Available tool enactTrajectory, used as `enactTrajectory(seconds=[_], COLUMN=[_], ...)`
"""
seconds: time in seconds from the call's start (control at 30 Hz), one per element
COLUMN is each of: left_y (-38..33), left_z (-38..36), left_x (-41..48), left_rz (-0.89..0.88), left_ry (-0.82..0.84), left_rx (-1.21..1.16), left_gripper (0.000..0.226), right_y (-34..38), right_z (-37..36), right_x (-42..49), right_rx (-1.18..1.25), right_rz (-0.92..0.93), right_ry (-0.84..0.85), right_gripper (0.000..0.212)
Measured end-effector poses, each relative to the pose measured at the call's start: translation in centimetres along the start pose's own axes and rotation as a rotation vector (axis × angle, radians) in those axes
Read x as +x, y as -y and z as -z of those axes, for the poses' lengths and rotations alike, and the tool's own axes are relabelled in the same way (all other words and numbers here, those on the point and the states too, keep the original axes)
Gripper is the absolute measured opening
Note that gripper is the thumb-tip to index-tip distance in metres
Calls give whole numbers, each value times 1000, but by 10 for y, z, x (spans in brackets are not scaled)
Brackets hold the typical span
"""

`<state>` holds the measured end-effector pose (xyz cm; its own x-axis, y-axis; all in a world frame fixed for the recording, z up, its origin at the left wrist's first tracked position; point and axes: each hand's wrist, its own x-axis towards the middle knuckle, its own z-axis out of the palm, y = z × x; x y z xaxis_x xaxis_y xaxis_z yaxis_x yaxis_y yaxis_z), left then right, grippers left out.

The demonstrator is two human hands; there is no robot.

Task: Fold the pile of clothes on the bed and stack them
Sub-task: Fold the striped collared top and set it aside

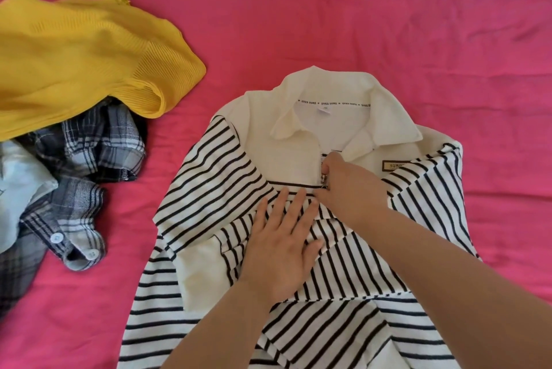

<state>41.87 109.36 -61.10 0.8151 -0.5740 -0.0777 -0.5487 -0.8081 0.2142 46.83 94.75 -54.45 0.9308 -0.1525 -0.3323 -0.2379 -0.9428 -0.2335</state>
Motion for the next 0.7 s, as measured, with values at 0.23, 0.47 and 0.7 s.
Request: enactTrajectory(seconds=[0.23,0.47,0.7], left_y=[-1,-1,0], left_z=[2,2,1], left_x=[1,3,3], left_rz=[24,39,37], left_ry=[16,64,77], left_rx=[-8,1,-22], left_gripper=[54,54,53], right_y=[-3,5,5], right_z=[13,34,72], right_x=[9,21,67], right_rx=[348,1642,1821], right_rz=[-127,-650,-642], right_ry=[-17,43,-101], right_gripper=[33,17,17])
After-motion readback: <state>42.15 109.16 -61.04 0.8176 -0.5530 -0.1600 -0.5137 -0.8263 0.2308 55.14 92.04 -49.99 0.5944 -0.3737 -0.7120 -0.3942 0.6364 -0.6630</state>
